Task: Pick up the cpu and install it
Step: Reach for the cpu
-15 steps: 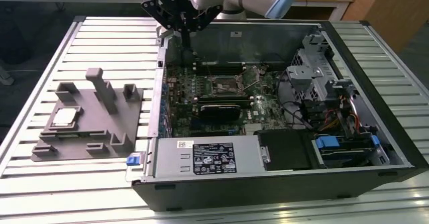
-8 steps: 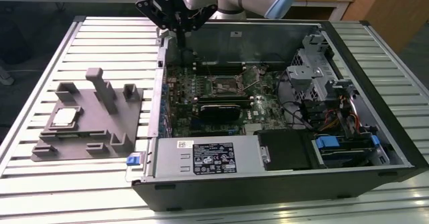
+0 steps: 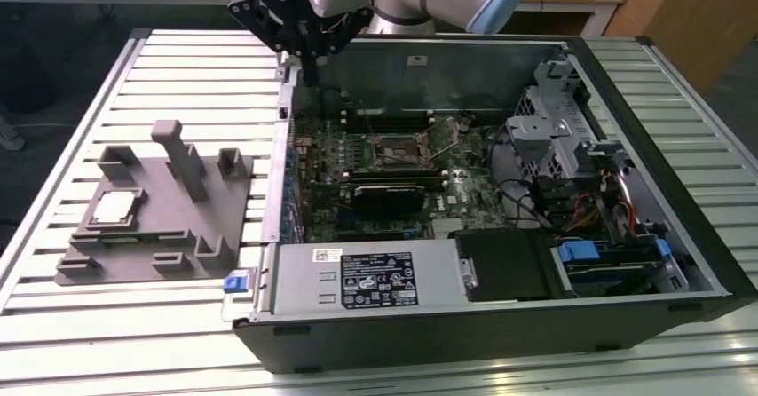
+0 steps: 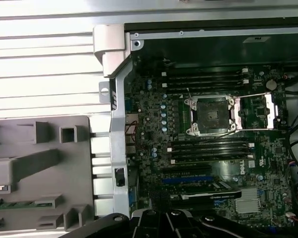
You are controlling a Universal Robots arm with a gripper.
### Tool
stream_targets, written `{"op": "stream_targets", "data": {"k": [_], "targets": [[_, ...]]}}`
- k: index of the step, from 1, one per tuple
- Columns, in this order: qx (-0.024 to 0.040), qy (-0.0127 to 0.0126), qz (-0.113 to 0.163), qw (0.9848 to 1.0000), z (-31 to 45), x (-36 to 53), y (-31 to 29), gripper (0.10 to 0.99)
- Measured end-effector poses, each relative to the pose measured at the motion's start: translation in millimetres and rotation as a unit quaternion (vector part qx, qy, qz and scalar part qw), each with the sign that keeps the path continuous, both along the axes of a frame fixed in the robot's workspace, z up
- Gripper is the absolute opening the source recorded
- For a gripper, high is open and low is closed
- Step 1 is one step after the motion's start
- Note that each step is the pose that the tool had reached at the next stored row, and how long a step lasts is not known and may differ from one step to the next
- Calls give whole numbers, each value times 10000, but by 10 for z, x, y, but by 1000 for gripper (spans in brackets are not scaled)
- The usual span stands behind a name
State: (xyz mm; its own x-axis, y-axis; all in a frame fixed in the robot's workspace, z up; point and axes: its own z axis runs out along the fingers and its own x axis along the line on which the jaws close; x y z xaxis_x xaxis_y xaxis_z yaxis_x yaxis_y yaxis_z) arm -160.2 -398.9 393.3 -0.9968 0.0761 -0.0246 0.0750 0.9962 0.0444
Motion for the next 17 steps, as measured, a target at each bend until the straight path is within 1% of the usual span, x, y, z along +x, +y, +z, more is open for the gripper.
{"op": "stream_targets", "data": {"k": [17], "targets": [[-1, 0, -1, 10000, 0, -234, 0, 106]]}}
